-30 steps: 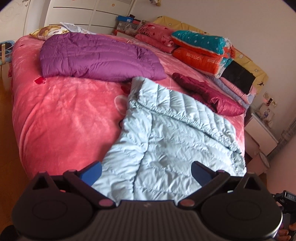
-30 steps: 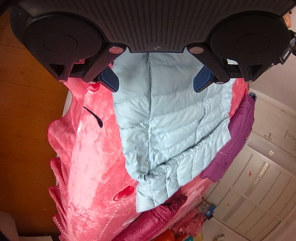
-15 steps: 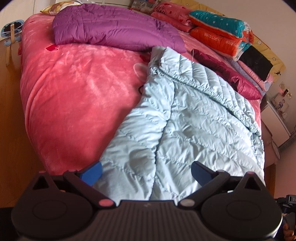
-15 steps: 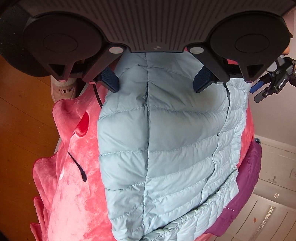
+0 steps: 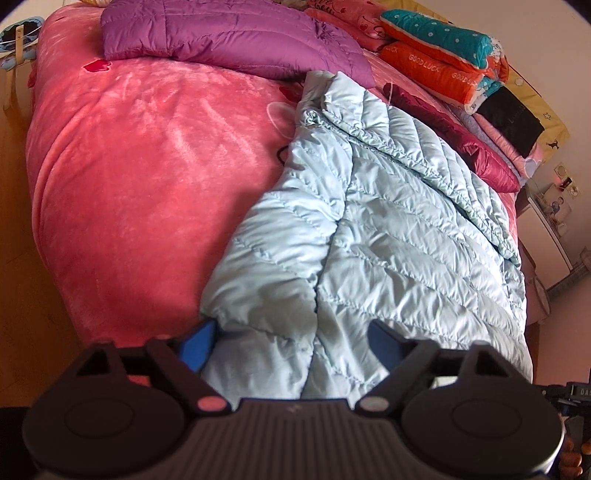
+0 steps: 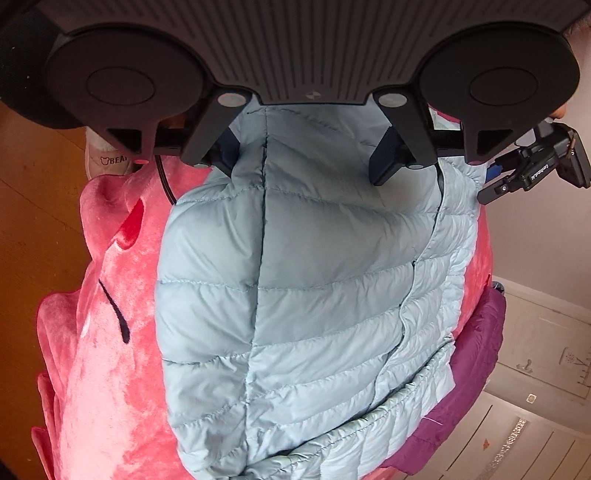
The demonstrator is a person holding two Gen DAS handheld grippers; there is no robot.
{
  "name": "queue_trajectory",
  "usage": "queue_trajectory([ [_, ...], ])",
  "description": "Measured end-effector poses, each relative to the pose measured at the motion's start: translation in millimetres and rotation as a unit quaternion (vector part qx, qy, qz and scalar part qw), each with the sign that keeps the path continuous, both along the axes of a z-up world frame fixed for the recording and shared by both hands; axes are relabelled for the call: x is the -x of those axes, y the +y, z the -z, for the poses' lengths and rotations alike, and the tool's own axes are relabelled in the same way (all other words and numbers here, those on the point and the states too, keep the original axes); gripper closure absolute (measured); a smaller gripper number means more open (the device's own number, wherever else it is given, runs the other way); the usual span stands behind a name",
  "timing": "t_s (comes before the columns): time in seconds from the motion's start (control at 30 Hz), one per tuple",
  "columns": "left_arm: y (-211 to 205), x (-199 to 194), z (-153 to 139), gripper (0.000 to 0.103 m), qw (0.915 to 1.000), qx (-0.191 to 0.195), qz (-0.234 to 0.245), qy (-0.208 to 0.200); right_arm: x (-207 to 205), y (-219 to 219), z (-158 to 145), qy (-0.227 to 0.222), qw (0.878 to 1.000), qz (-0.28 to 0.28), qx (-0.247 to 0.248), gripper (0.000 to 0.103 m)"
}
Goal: Fold large clothes
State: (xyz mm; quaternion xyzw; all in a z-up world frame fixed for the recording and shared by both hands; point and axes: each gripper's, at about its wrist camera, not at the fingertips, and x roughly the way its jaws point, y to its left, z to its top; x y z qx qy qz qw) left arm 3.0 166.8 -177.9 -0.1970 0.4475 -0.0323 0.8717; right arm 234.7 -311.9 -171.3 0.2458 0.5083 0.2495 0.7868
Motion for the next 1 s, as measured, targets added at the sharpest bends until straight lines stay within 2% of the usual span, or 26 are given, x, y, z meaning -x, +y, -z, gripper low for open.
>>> queue_trajectory([
  [0.03,-2,0,0,0.042,1.0,0.002,0.007,0.002,0,1,-1,-0.008,1.0,-0.002,-0.002,0.028],
  [0.07,-3,1,1,0.051,0.9999,0.004,0.012,0.005,1,1,-2,-0.013,1.0,-0.002,-0.005,0.032],
  [0.1,-4,1,2,0.062,0.9998,0.008,0.017,0.008,1,1,-3,-0.017,1.0,-0.002,-0.006,0.041],
  [0.13,-6,1,2,0.07,0.9996,0.014,0.022,0.01,1,1,-3,-0.021,1.0,-0.002,-0.01,0.051],
  [0.23,-9,2,2,0.085,0.9988,0.032,0.035,0.008,4,0,-9,-0.043,0.999,-0.002,-0.017,0.063],
  [0.4,-17,3,-6,0.092,0.9972,0.046,0.059,-0.007,6,-2,-16,-0.071,0.997,-0.001,-0.034,0.077],
  [0.53,-16,2,-14,0.093,0.9946,0.071,0.07,-0.025,5,-12,-21,-0.087,0.994,0.011,-0.072,0.081],
  [0.8,-20,-7,-41,0.094,0.9842,0.128,0.096,-0.075,-5,-30,-22,-0.077,0.979,0.054,-0.182,0.083],
  [1.0,-12,-29,-61,0.094,0.9722,0.187,0.084,-0.113,-15,-43,-42,-0.115,0.963,0.074,-0.232,0.083],
])
